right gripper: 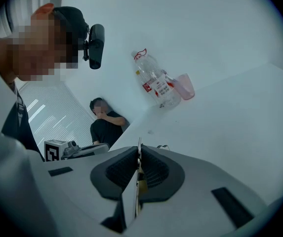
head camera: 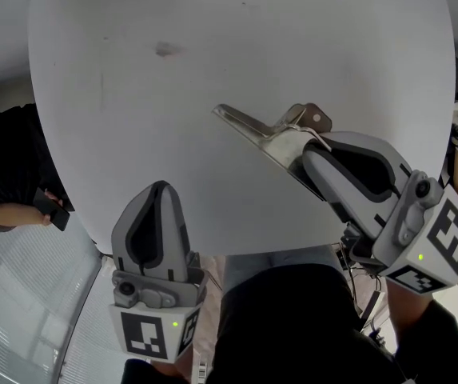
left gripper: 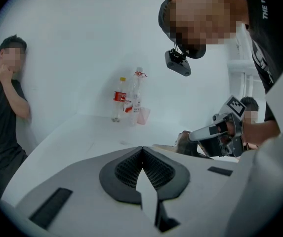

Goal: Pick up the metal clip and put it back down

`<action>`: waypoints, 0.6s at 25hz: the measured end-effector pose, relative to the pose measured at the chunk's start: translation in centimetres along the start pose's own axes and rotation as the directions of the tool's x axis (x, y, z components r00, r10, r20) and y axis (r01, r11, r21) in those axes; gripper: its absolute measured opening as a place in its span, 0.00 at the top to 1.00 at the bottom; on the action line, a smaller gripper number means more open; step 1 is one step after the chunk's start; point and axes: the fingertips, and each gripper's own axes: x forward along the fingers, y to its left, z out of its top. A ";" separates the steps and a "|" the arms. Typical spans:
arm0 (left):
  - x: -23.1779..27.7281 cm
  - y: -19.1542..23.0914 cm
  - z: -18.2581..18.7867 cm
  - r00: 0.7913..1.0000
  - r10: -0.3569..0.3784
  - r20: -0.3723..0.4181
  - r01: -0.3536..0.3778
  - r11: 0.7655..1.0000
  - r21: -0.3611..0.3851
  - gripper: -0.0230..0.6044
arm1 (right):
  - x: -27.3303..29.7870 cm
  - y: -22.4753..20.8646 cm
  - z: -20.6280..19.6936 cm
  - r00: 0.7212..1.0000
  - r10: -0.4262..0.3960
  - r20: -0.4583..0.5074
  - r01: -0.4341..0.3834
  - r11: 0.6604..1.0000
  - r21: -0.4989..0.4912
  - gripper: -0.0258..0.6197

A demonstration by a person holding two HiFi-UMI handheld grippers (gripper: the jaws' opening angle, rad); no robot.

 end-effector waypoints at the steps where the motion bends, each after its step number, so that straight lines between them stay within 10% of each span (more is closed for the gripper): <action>1: 0.1 0.0 0.0 1.000 -0.001 0.004 0.001 1.000 0.000 0.93 | 0.1 0.0 0.0 1.000 0.000 0.005 0.000 1.000 0.008 0.90; 15: 0.8 -0.7 0.6 0.999 -0.013 0.046 0.013 1.000 0.012 0.93 | 0.5 0.2 0.4 0.999 0.008 0.042 -0.010 0.998 0.055 0.90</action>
